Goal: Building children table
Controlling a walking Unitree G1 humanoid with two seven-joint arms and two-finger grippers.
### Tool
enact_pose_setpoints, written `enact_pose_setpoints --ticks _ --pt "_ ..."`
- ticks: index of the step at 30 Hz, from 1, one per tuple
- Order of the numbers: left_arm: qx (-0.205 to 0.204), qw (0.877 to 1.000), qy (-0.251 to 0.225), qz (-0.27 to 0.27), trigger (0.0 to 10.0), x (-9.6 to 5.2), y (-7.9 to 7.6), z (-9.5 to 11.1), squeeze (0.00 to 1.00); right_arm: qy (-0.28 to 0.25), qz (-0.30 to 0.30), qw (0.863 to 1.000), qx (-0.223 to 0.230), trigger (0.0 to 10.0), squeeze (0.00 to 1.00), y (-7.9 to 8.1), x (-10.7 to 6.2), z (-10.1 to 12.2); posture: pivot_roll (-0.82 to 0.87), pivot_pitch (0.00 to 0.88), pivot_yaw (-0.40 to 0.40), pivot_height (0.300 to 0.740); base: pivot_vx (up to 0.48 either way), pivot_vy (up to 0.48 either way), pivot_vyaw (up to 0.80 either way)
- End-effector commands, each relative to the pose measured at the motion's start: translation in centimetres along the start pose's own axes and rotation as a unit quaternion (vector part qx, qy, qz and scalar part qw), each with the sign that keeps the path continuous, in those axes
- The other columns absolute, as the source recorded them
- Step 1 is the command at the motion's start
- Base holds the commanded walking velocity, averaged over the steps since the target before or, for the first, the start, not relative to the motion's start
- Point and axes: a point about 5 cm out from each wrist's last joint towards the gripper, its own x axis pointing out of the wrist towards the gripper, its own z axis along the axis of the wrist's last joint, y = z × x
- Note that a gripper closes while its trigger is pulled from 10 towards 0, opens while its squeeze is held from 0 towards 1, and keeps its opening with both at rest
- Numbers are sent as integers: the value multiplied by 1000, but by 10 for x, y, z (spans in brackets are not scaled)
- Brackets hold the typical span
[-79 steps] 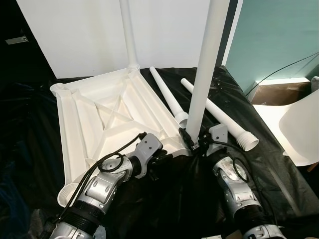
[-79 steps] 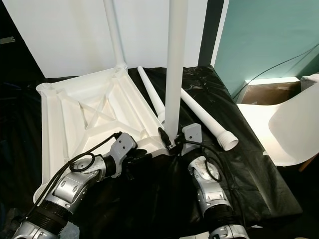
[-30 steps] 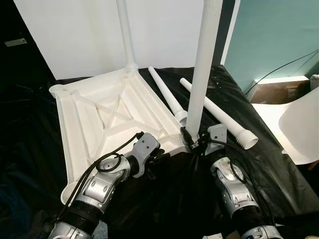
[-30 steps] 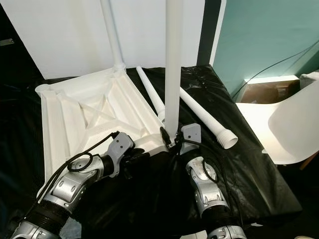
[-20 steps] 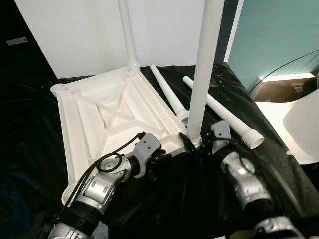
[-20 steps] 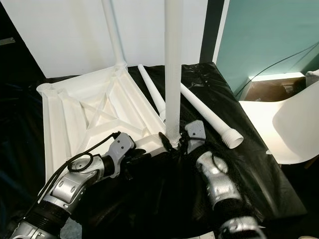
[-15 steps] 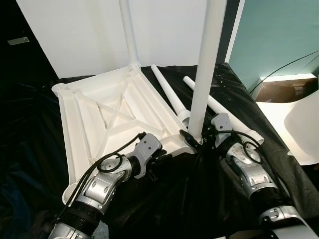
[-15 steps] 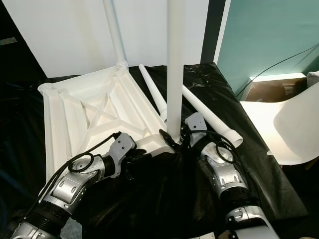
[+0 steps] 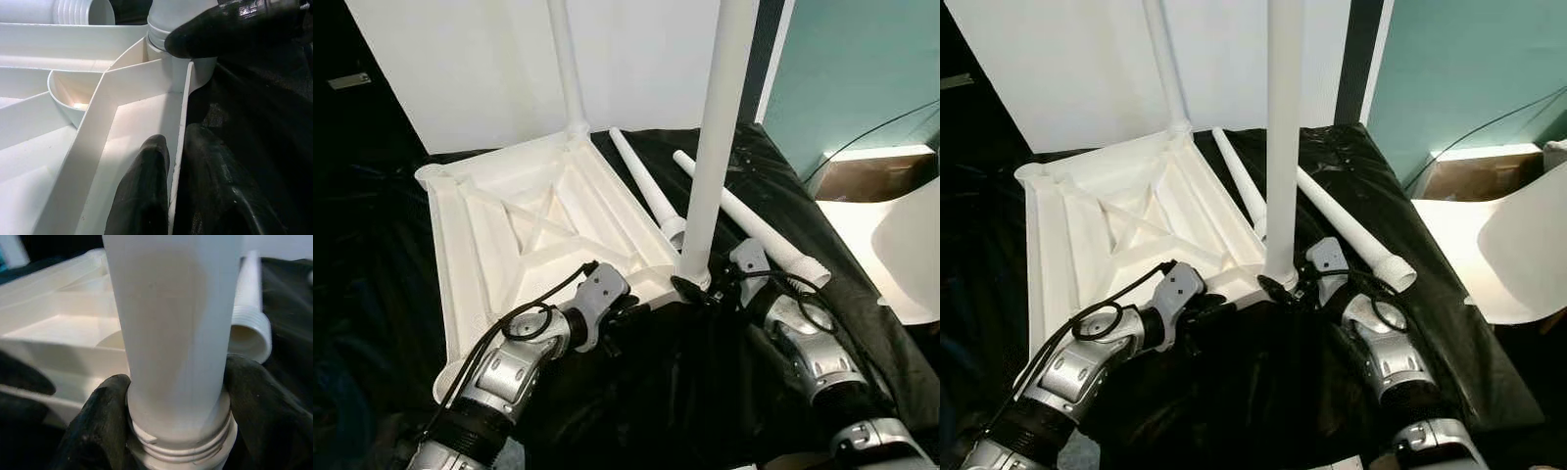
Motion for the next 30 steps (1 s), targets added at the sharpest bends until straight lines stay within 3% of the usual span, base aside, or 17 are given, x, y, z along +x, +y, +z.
enact_pose_setpoints --ticks 1,3,8,11,16,17,19,20,22,23,28,29,30 --pt "-31 998 38 -30 10000 1 -9 -20 0 12 -17 1000 13 0 0 7 1 -7 87 0 41 740 0 0 0" --pt "-30 998 38 -29 10000 1 -8 -20 0 8 -99 995 1 0 0 11 -1 -12 87 0 41 740 0 0 0" --pt "-30 998 37 -30 10000 1 -9 -19 0 -10 -168 986 4 0 0 12 -3 -11 85 0 41 740 0 0 0" --pt "-30 998 38 -29 10000 1 -9 -19 0 -51 -231 971 15 0 0 2 -3 4 85 0 40 740 0 0 0" --pt "-31 998 40 -30 10000 1 -9 -20 0 -51 -245 968 11 353 0 -4 0 8 78 0 42 740 0 0 0" --pt "-31 998 40 -30 10000 2 -9 -20 0 -47 -242 969 6 4902 0 -4 1 7 77 0 41 740 0 0 0" --pt "-30 998 40 -31 10000 2 -9 -19 0 -45 -239 970 3 4902 0 -4 1 7 76 0 41 740 0 0 0" --pt "-30 998 39 -31 10000 4 -9 -18 0 -40 -220 975 -8 10000 0 -3 2 6 73 0 38 740 0 0 0" --pt "-30 998 38 -30 10000 5 -8 -18 0 -39 -206 978 -9 10000 0 -2 3 6 70 0 34 740 0 0 0" --pt "-29 998 37 -30 10000 6 -8 -17 0 -41 -182 982 -6 10000 1000 -1 4 6 63 0 26 740 0 0 0" --pt "-32 999 31 -27 10000 10 -8 -17 0 -32 -94 995 -26 10000 1000 -5 7 10 42 0 22 740 0 0 0" --pt "-32 999 32 -28 10000 11 -9 -18 0 -25 -48 998 -33 10000 0 -8 8 12 33 0 24 740 0 0 0" --pt "-32 999 33 -28 10000 11 -9 -19 0 -21 -27 999 -35 10000 0 -10 8 13 33 0 24 740 0 0 0"
